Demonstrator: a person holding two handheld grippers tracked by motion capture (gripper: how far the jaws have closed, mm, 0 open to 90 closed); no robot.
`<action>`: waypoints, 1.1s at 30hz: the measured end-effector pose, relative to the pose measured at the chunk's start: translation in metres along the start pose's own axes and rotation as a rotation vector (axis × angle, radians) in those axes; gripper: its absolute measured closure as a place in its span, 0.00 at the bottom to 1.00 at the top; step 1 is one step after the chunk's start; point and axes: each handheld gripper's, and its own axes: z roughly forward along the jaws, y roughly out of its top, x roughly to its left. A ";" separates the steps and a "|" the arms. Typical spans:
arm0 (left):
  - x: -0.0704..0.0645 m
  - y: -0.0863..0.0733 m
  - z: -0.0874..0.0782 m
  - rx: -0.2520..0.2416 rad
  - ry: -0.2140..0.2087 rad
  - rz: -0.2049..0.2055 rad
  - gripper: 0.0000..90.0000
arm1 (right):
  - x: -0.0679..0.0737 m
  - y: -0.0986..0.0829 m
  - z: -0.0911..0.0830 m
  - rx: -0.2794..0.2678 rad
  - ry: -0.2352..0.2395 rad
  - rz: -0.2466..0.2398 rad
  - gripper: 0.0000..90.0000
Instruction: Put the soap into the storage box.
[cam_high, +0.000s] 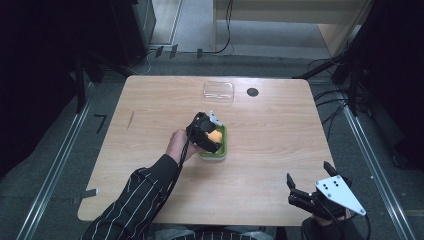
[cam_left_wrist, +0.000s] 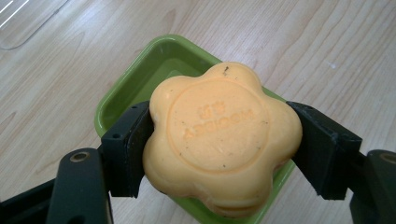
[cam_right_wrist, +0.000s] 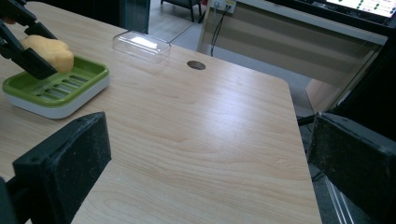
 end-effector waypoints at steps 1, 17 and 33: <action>0.000 0.000 0.001 0.004 -0.001 -0.001 0.30 | 0.000 0.000 0.000 -0.001 0.000 0.001 0.00; 0.004 -0.001 0.013 -0.008 0.016 -0.019 0.30 | 0.000 0.000 0.000 -0.002 0.000 0.001 0.00; 0.002 -0.003 0.031 0.013 0.048 -0.029 0.30 | -0.001 0.000 0.000 -0.001 0.002 0.001 0.00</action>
